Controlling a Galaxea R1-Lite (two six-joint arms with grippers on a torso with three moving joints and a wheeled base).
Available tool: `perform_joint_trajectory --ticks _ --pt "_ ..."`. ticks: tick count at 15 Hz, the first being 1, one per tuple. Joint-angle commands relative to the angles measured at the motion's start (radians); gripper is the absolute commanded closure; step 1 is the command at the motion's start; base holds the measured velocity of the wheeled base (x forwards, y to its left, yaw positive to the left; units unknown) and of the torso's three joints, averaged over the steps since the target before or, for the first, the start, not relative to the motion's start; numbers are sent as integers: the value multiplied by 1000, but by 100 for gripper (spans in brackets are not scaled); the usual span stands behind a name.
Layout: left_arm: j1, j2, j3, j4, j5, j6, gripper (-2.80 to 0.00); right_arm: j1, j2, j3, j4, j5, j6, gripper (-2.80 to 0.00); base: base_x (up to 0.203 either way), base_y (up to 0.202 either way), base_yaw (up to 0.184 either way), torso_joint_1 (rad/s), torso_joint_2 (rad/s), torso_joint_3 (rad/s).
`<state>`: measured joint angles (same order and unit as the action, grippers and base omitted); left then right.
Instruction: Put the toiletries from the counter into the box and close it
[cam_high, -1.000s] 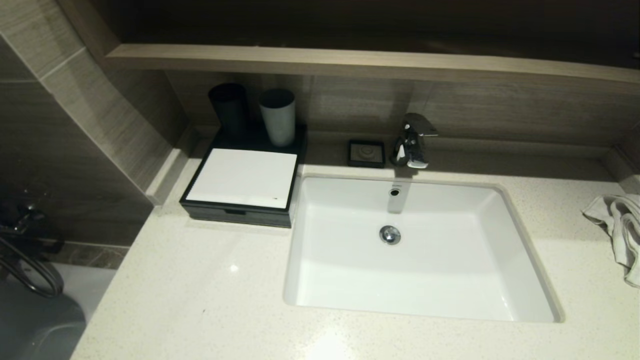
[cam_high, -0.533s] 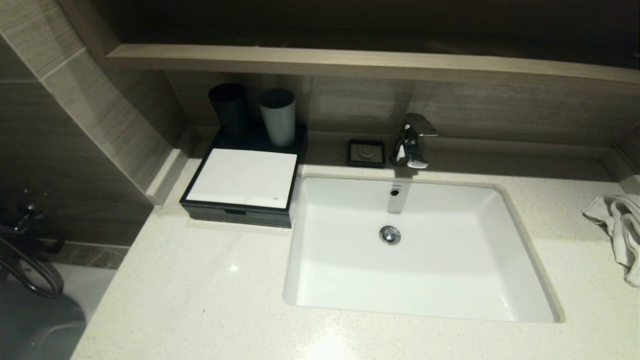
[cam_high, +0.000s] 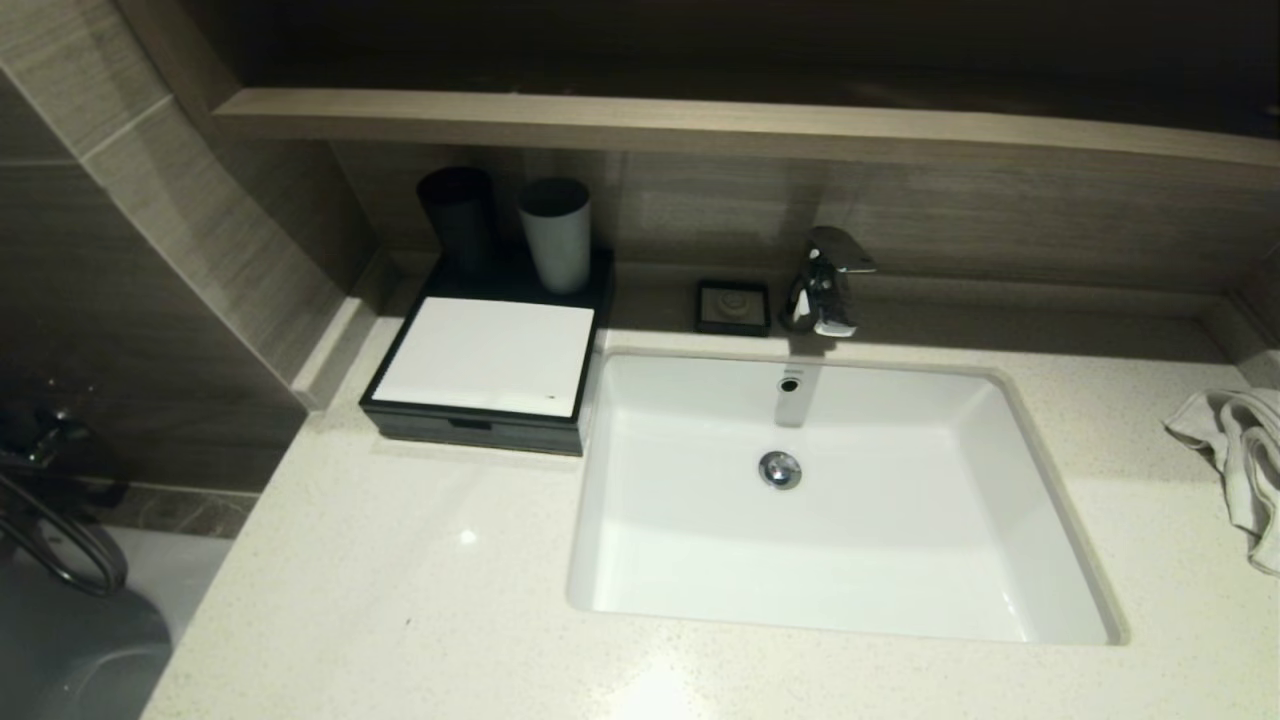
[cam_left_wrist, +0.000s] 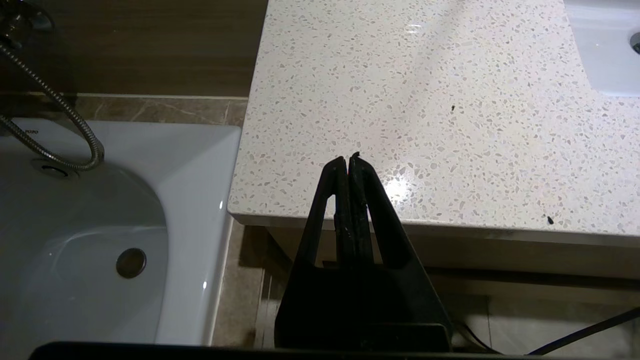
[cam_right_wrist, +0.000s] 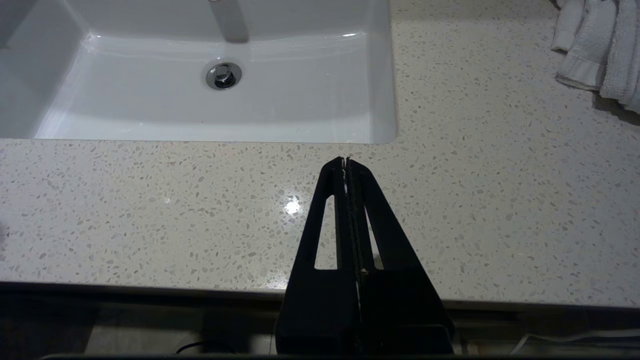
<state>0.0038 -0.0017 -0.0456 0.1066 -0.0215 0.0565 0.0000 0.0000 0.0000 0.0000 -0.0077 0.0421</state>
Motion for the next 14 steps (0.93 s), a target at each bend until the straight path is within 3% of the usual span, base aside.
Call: perform_joint_trajectory --ticks 1,14 --pt "1 2 1 1 4 -30 0 0 0 0 0 0 -1 0 0 0 0 0 0 0" --pt "1 2 1 1 5 -37 0 0 0 0 0 -2 -2 0 0 0 0 0 0 0"
